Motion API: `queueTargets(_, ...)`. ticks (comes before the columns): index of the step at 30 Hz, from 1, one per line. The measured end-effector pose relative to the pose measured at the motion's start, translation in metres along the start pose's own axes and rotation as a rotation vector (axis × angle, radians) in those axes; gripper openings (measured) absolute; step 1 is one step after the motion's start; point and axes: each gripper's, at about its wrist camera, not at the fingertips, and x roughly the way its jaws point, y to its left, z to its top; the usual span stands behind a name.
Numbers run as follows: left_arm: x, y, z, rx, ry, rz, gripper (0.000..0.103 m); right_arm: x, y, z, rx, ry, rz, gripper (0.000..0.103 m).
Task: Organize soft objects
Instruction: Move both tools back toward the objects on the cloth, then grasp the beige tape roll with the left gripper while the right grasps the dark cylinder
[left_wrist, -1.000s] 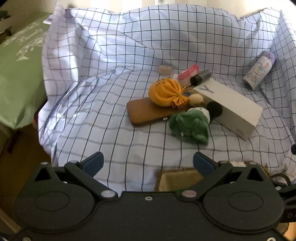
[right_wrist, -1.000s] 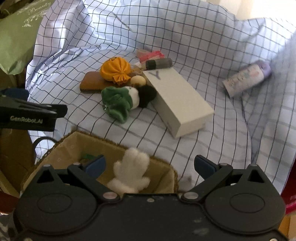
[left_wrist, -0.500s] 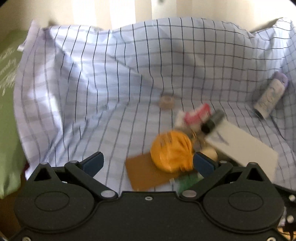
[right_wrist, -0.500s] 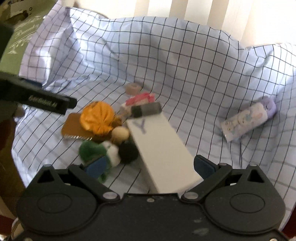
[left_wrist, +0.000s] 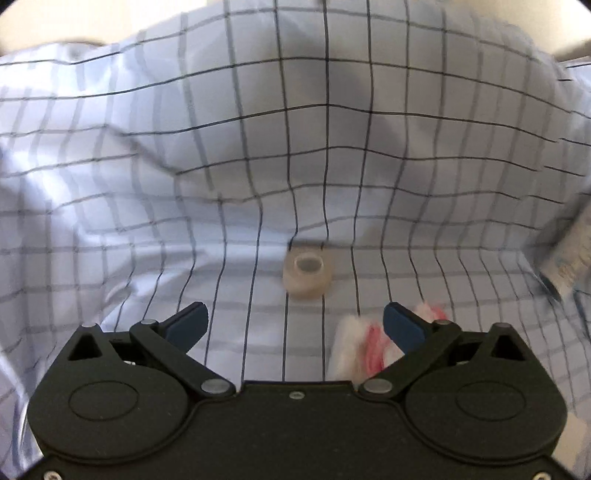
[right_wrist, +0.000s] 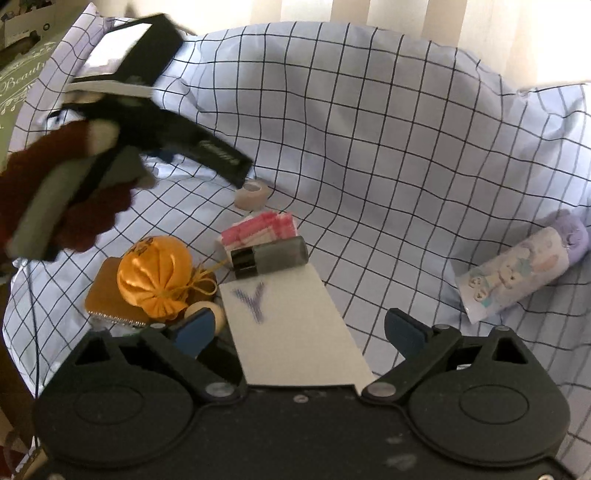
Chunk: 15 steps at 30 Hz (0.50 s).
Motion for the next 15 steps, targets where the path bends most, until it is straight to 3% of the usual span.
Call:
queueTargets(6,0.052,-0.003,0.022,-0.018,0.037,-0.025,0.094,0.017,-0.007,0.006,-0.006,-0.009,0.021,0.098)
queueTargets(10,0.082,-0.009,0.023,-0.013,0.078,-0.014,0.082,0.024,-0.012,0.009,0.011,-0.013,0.036,0.097)
queueTargets(15,0.102,-0.007,0.023,-0.023,0.108,-0.030,0.080,0.032,-0.012,0.011,0.006,-0.013,0.048,0.094)
